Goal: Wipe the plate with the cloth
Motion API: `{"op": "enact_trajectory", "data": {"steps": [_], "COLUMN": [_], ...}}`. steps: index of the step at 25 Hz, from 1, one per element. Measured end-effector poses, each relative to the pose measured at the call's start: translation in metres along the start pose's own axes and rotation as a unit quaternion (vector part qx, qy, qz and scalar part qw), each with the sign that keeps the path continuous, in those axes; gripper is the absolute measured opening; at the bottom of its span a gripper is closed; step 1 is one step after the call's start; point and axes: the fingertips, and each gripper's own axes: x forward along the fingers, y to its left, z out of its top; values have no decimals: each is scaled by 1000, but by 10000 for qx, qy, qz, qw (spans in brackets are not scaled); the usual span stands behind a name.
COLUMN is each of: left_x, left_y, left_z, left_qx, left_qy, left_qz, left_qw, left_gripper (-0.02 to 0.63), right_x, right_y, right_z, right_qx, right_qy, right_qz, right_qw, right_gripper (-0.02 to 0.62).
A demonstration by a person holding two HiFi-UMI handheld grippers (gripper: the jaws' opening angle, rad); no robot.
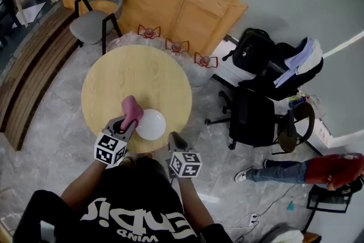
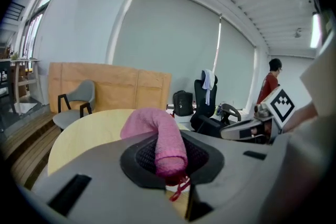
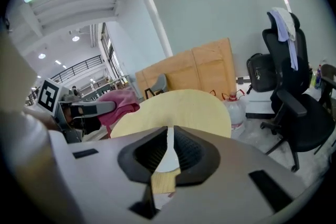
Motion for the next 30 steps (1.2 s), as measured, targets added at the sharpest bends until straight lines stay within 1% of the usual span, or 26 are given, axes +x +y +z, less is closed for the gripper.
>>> {"op": "enact_trajectory", "data": {"steps": [4,7,8,10,11,14,17,20,27,30], "left_x": [17,23,25,27,27,30,32,32,34,38], "left_y": [7,8,7,7,8,13,17,18,30,33], "left_z": [-20,-26,-28,-30,-31,-34,-40,-38,-46,-50], "left_qx": [-106,-165,-159,-155,-175,-219,-200,-184,-294,-266], "left_qy": [194,344,387,490,513,542,700,774,835,884], "left_qz": [196,205,198,178,174,207,211,162,214,202], "left_qw": [9996,9991,9989,9985,9984,9981,9971,9967,9958,9955], "left_gripper": [52,52,52,52,52,52,52,52,52,52], "right_x": [16,30,34,44,50,65,78,89,101,103], "right_y": [-14,-20,-22,-25,-25,-28,-31,-33,-36,-39], "right_z": [-15,-27,-32,-42,-47,-60,-70,-77,-86,-88], "right_qx": [39,123,170,265,292,343,402,342,223,208], "right_qy": [320,594,705,919,1015,1255,1446,1621,1866,1892], "right_qz": [206,331,365,414,419,380,323,256,9,-69], "right_qw": [9993,9976,9967,9946,9935,9908,9881,9858,9822,9817], "right_gripper": [25,29,40,88,97,98,98,97,97,97]}}
